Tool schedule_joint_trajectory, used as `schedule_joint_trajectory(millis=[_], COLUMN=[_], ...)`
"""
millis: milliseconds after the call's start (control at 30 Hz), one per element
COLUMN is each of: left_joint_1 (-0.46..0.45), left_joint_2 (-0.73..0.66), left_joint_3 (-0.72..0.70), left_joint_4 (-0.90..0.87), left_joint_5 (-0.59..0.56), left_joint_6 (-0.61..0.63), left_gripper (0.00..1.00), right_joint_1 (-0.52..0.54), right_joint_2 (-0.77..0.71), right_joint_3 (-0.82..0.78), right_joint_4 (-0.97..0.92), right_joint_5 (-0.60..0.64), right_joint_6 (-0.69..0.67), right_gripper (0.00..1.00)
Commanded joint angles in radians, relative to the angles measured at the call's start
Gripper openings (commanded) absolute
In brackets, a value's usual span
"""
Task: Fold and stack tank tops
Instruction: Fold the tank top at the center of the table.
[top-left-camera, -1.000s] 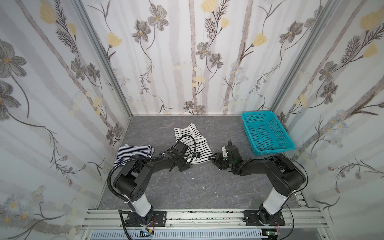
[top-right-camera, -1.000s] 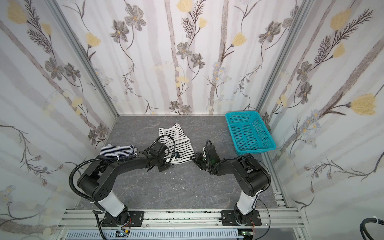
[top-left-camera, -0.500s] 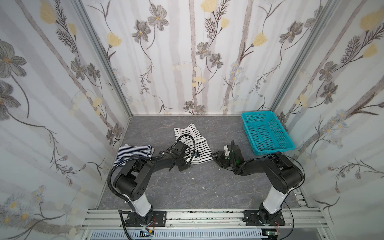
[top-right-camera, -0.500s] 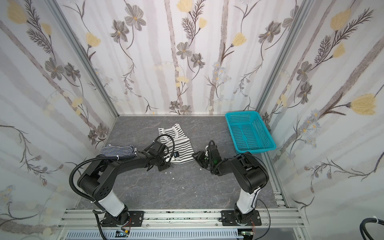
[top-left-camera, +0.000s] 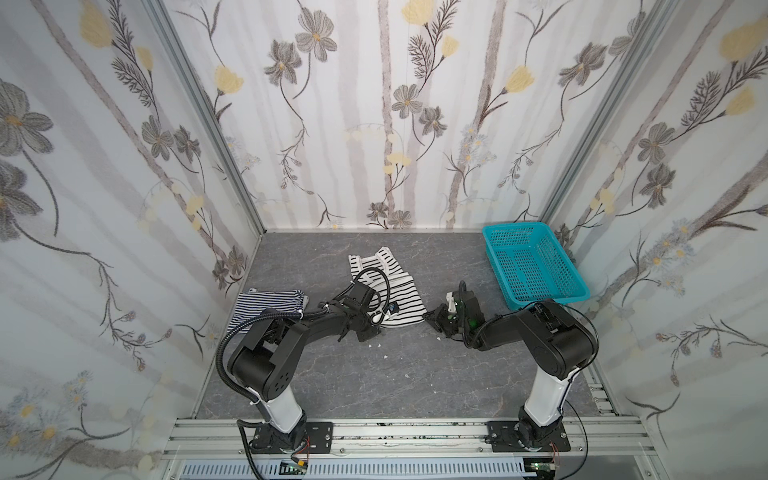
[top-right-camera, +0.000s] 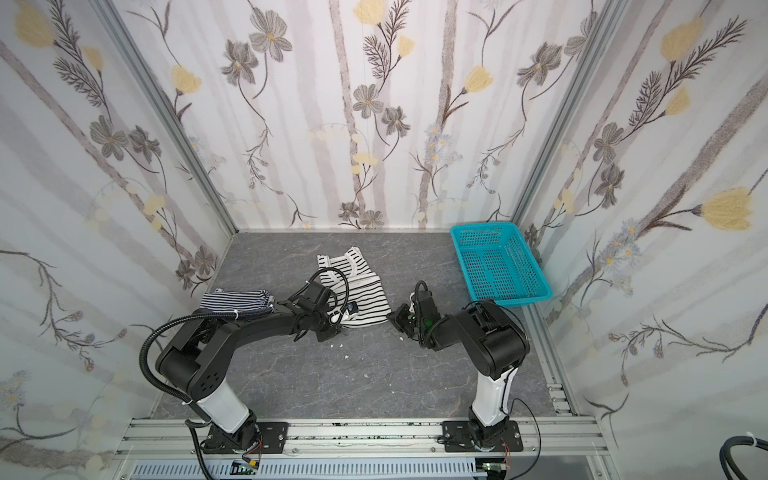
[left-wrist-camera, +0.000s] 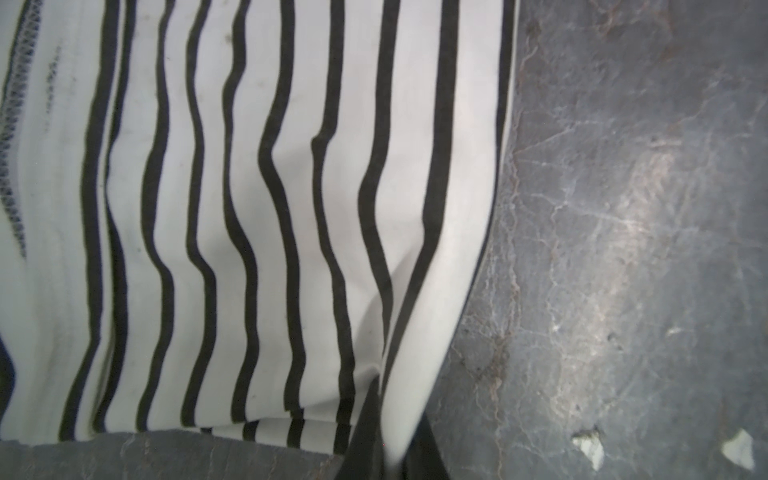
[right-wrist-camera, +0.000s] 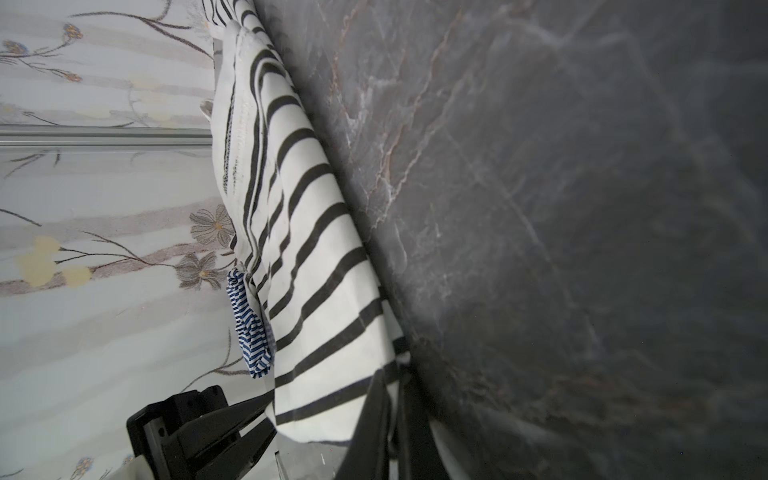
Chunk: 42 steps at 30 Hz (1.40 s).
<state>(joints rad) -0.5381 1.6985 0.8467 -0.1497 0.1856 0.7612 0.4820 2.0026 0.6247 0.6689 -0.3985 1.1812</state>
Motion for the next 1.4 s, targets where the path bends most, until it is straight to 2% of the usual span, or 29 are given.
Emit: schedule_joint_trajectory(millis=[0,100,200,500,767,867,1067,1200,1367], left_joint_1=[-0.025,-0.104,-0.181,-0.335,-0.365,-0.363,-0.334,-0.267,-0.143], left_joint_2=[-0.007,-0.044,-0.100,-0.268,-0.316,-0.318,-0.346,-0.377,-0.404], left_joint_3=[-0.022,-0.058,-0.082,-0.033,0.024,0.040,0.079,0.090,0.085], left_joint_4=[-0.149,-0.186,-0.223,-0.309,-0.322,-0.322,-0.323,-0.323,-0.322], left_joint_5=[-0.041,-0.070,-0.041,0.162,0.401,0.450,0.454,0.481,0.528], left_joint_6=[-0.002,0.004,-0.024,-0.176,-0.248,-0.252,-0.261,-0.268,-0.242], left_gripper=[0.04,0.02,0.01,0.04,0.09,0.10,0.07,0.06,0.05], right_joint_1=[-0.001,0.002,0.001,-0.005,-0.028,-0.029,-0.028,-0.019,0.010], right_joint_2=[-0.012,-0.075,-0.181,-0.515,-0.787,-0.810,-0.803,-0.736,-0.573], right_joint_3=[0.025,0.014,-0.010,-0.074,-0.076,-0.025,0.119,0.242,0.400], right_joint_4=[-0.076,-0.134,-0.247,-0.585,-0.856,-0.937,-1.014,-1.022,-1.025], right_joint_5=[-0.019,-0.003,0.038,0.127,0.203,0.208,0.232,0.225,0.216], right_joint_6=[-0.037,-0.059,-0.092,-0.173,-0.208,-0.226,-0.247,-0.262,-0.299], right_gripper=[0.00,0.00,0.00,0.00,0.00,0.00,0.00,0.00,0.00])
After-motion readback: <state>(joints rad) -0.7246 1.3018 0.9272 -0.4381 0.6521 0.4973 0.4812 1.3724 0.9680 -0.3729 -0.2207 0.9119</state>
